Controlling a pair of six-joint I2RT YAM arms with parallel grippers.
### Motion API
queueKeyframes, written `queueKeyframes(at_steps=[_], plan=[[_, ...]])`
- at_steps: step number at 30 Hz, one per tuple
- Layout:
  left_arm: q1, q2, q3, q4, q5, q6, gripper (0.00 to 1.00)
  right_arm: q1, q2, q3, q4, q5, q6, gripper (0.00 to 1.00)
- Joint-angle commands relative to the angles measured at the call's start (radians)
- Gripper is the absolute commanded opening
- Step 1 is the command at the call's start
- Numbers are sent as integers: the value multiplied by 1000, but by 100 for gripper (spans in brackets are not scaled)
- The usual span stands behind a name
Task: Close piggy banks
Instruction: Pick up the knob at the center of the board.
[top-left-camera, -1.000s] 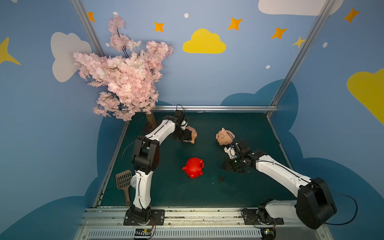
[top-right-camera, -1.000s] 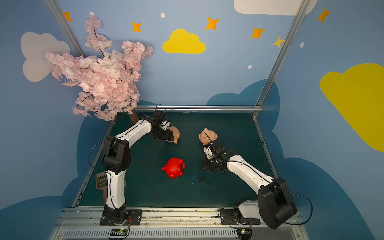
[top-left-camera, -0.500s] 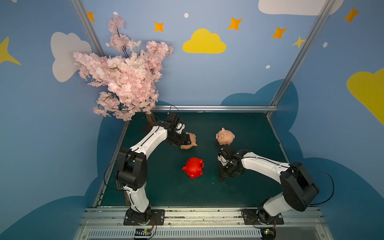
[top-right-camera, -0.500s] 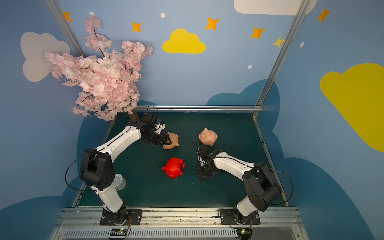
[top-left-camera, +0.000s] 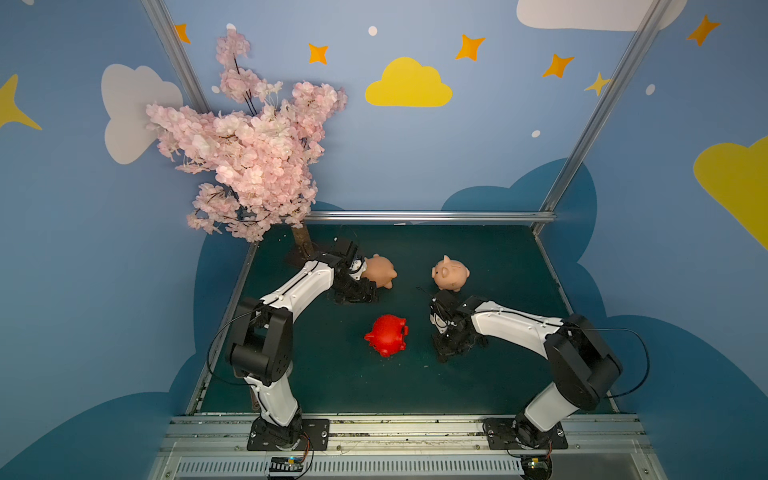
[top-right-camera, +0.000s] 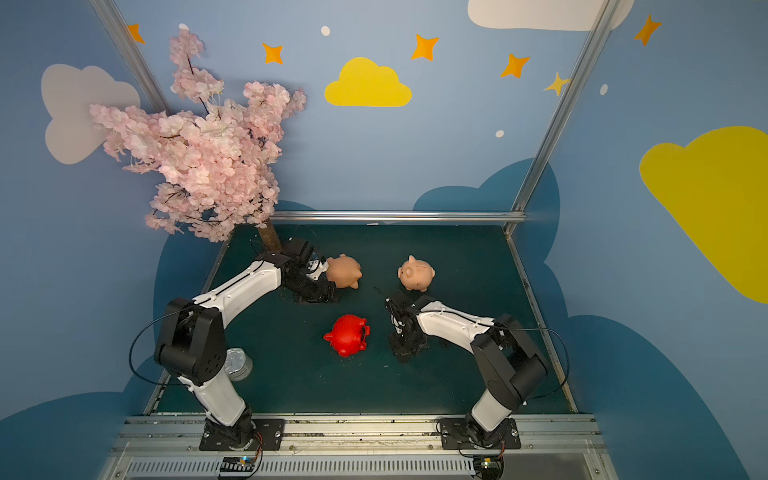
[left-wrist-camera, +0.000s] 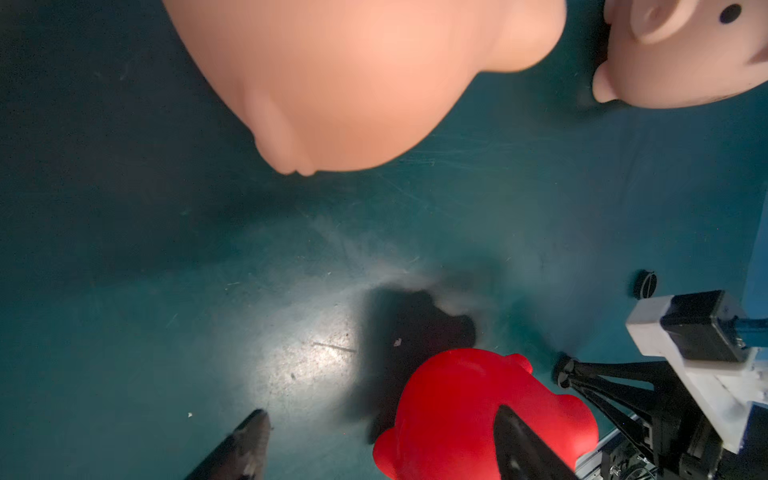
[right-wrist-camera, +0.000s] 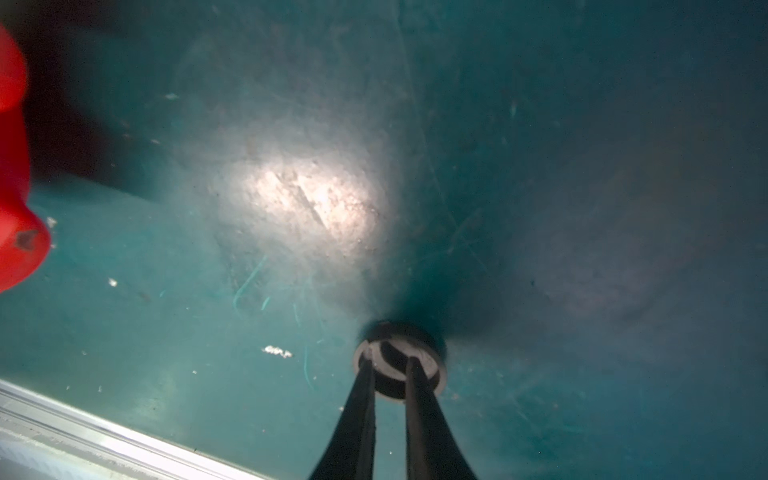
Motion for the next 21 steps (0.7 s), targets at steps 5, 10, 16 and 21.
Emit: queueKeyframes(at_steps=[5, 10, 16, 21], plan=[[3, -19, -12, 6, 15, 0, 83, 22, 40, 35, -47, 21, -11, 17], [2, -20, -17, 10, 16, 2, 83, 29, 61, 45, -66, 32, -12, 16], [1, -16, -26, 21, 19, 6, 83, 40, 73, 55, -93, 51, -9, 16], [3, -8, -26, 25, 24, 6, 83, 53, 82, 67, -115, 73, -8, 16]])
